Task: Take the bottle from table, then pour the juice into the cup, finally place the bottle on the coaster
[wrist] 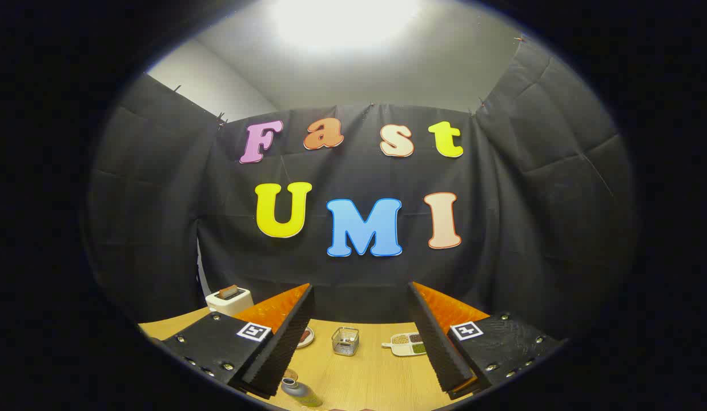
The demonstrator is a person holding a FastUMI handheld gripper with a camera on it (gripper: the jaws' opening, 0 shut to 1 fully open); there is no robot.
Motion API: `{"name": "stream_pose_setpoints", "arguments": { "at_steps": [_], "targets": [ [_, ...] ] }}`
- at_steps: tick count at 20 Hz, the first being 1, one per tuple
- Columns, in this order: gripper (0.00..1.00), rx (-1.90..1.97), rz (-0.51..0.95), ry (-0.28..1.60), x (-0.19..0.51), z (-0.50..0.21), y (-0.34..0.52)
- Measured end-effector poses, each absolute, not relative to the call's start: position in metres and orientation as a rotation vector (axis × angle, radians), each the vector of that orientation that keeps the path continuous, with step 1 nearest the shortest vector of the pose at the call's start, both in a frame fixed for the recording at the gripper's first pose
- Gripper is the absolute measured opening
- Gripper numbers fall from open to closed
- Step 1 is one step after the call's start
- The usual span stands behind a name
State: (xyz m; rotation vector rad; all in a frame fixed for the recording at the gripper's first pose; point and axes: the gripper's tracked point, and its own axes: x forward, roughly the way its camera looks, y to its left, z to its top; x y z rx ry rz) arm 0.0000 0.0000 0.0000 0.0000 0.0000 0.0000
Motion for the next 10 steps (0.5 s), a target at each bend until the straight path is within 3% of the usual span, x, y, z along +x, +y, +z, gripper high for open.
{"name": "stream_pose_setpoints", "arguments": {
  "at_steps": [10],
  "targets": [
    [0.98, -0.006, 0.002, -0.004, -0.0002, -0.0048, 0.0025]
  ]
}}
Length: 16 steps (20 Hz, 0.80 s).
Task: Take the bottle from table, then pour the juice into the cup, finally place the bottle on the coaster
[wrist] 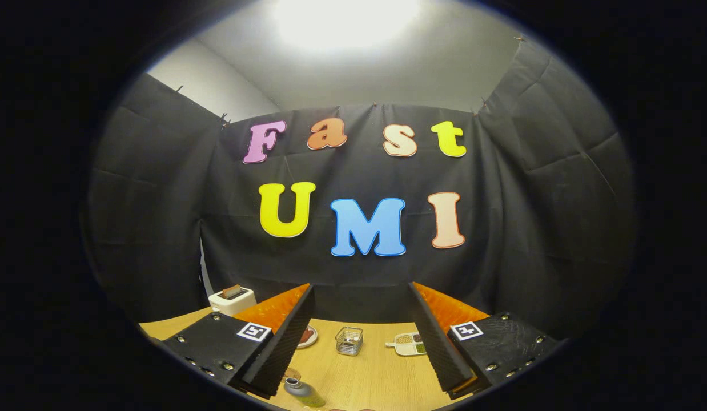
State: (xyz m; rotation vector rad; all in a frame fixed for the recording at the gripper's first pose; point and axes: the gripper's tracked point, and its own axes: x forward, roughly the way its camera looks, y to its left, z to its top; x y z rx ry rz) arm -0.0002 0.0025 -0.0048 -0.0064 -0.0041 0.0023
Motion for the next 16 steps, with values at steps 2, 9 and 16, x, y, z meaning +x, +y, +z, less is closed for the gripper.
{"name": "stream_pose_setpoints", "arguments": {
  "at_steps": [2, 9, 16],
  "targets": [
    [0.98, -0.005, 0.008, 0.001, 0.000, -0.008, 0.005],
    [0.98, -0.009, 0.038, 0.029, -0.003, -0.033, 0.017],
    [0.99, 0.044, 0.094, 0.033, -0.012, -0.091, 0.037]
  ]
}}
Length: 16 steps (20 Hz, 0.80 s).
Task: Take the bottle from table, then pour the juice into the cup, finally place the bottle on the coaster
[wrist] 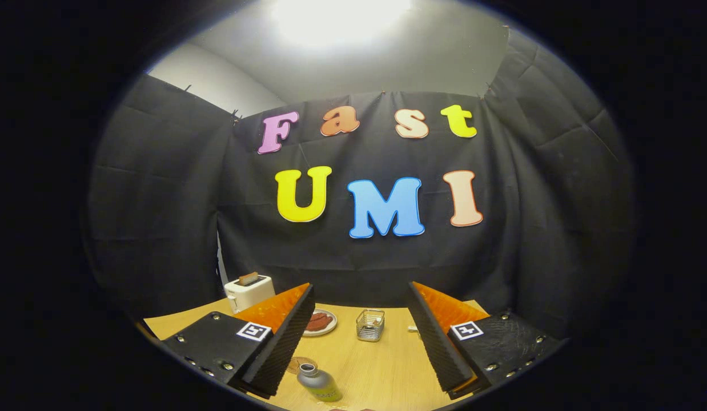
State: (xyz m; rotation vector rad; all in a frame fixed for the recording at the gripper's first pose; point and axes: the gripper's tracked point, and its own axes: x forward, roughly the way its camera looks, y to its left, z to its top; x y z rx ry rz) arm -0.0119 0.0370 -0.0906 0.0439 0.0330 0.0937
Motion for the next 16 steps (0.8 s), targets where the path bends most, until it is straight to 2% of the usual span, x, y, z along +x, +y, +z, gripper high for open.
{"name": "stream_pose_setpoints", "arguments": {
  "at_steps": [16],
  "targets": [
    [1.00, 0.037, 0.138, 0.095, -0.024, -0.236, 0.096]
  ]
}}
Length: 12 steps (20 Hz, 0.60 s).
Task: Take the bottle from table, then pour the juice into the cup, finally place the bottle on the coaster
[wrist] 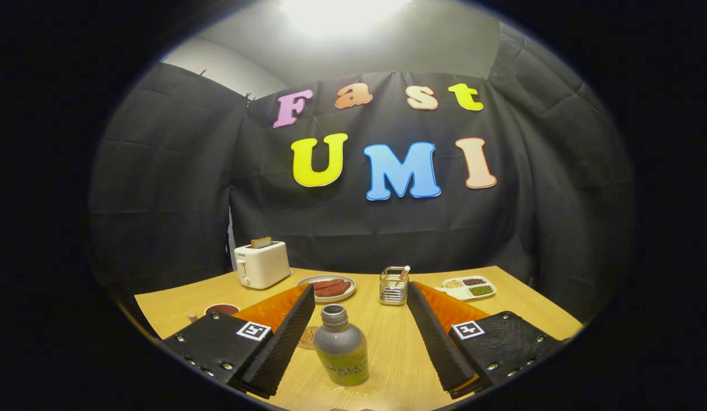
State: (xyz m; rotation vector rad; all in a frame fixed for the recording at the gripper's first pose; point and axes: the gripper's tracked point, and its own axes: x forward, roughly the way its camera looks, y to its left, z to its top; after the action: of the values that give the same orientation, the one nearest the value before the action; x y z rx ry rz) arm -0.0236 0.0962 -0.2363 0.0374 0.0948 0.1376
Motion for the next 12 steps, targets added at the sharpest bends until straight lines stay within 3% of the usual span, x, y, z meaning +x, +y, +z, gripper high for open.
{"name": "stream_pose_setpoints", "arguments": {
  "at_steps": [12],
  "targets": [
    [1.00, 0.076, 0.090, 0.139, 0.001, -0.306, 0.119]
  ]
}}
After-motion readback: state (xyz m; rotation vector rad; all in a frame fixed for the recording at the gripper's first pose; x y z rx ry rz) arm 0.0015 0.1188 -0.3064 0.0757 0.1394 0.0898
